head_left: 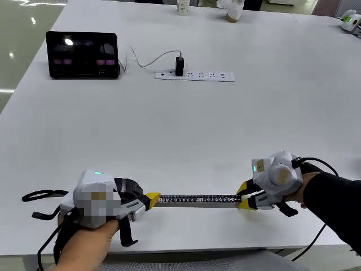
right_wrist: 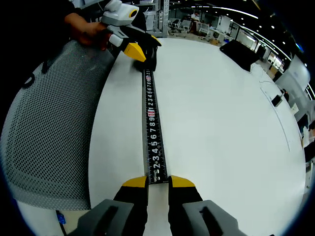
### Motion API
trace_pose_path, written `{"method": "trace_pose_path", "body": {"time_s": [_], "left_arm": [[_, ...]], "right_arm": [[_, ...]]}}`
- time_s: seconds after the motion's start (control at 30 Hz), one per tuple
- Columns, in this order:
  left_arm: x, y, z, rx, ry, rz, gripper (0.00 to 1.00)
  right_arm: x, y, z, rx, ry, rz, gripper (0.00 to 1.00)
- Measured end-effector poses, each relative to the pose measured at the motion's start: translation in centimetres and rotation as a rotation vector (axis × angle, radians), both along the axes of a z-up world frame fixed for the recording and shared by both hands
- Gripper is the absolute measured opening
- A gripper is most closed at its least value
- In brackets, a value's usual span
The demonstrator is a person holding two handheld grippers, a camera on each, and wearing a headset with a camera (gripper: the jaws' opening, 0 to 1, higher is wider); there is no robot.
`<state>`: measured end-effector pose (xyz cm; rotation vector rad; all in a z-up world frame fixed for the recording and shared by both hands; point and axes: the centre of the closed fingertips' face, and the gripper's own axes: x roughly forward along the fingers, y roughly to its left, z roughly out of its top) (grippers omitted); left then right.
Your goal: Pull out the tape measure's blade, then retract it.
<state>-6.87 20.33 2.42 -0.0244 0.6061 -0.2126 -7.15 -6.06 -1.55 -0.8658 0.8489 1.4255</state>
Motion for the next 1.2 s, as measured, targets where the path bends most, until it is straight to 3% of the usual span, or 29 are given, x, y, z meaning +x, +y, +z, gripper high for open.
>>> {"method": "trace_pose_path", "body": {"time_s": [0.2,0.23,0.3,0.43,0.6,0.7,0.8,0.97,1.2], "left_arm": [[0.0,0.2,-0.2,-0.020,0.015,0.025,0.92],[-0.1,0.3,-0.3,-0.024,0.023,0.029,0.91],[-0.5,0.1,-0.9,-0.068,0.075,0.044,0.86],[-0.7,0.4,-1.0,-0.060,0.091,0.055,0.77],[-0.7,0.4,-0.8,-0.061,0.090,0.060,0.67],[-0.7,0.4,-0.8,-0.057,0.090,0.062,0.67],[-0.9,0.9,-1.1,-0.018,0.107,0.060,0.64],[-0.9,0.8,-1.0,-0.028,0.109,0.059,0.63],[-1.1,0.8,-1.1,-0.006,0.106,0.056,0.61]], "right_arm": [[0.0,0.2,-0.1,-0.037,0.016,-0.028,0.11],[0.0,0.2,-0.1,-0.044,0.016,-0.028,0.11],[0.0,0.1,-0.1,-0.053,0.019,-0.033,0.11],[-0.1,0.1,-0.1,-0.057,0.037,-0.047,0.11],[-0.1,0.3,-0.2,-0.113,0.026,-0.018,0.11],[-0.1,0.2,-0.2,-0.129,0.031,-0.023,0.11],[-0.1,0.1,-0.2,-0.134,0.028,-0.026,0.11],[-0.1,0.1,-0.2,-0.121,0.028,-0.042,0.11],[0.0,0.2,-0.2,-0.116,0.029,-0.074,0.10]]}}
